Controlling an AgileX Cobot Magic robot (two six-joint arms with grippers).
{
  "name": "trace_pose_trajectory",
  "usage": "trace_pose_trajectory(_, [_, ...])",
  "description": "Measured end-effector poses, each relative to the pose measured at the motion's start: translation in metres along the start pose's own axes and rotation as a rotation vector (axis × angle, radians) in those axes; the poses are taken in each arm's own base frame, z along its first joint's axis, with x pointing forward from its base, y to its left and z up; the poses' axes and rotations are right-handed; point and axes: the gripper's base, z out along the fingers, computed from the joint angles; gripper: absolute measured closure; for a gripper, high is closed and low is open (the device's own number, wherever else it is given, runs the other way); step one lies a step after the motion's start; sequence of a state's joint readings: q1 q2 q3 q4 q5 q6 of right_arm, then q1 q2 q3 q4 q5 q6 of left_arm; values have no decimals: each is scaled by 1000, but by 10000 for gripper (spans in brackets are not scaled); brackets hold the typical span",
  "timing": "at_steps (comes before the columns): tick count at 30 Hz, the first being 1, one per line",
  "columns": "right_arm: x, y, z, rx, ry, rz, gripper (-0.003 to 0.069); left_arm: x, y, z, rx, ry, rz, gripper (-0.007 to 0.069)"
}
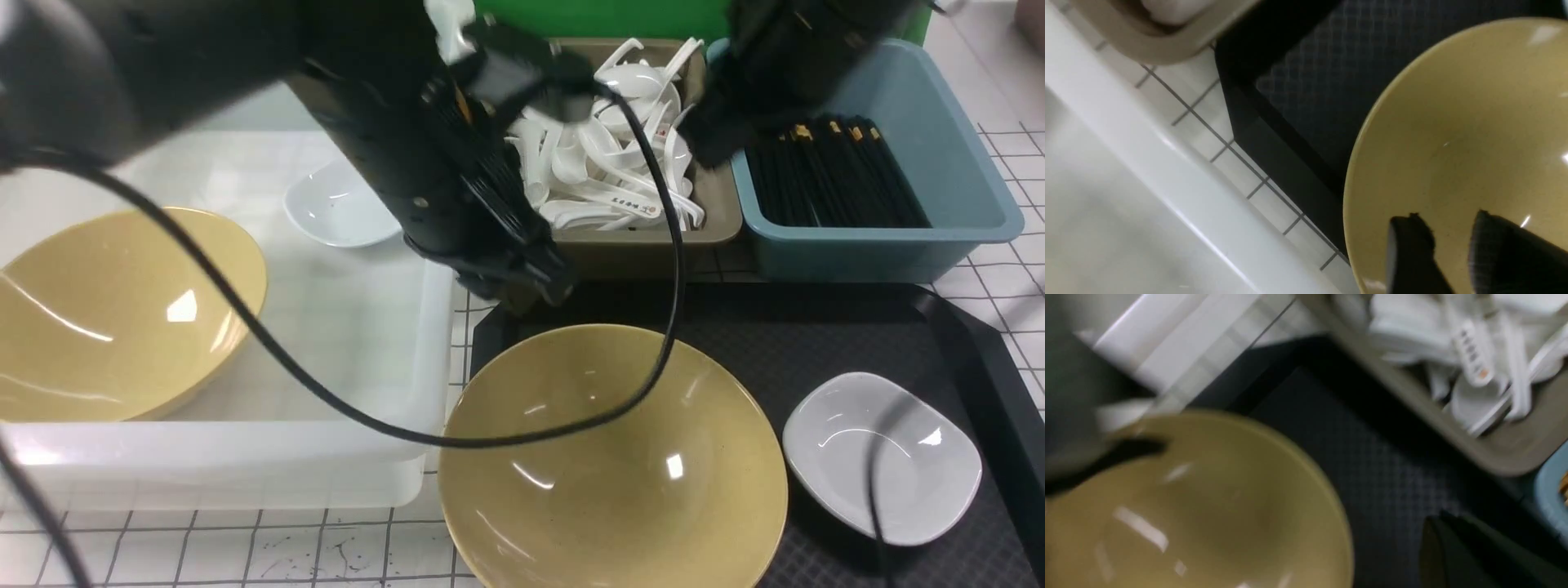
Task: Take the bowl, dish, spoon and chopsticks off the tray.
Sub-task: Use the left arm to grab the yellow noodle bowl on the left
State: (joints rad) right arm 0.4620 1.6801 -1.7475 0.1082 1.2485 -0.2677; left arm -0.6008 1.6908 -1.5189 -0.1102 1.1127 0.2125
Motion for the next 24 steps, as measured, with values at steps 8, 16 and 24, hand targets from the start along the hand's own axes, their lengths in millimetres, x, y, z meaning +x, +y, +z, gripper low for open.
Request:
trace_pose_trajectory(8, [68, 32, -27, -38, 58, -22, 623, -10, 3, 51, 48, 30, 128, 98])
trace_pose_trajectory(16, [88, 38, -39, -36, 50, -5, 623, -24, -6, 88, 44, -2, 310, 81])
trace_pose_trajectory(24, [87, 37, -39, -34, 40, -4, 622, -23, -12, 122, 66, 66, 343, 166])
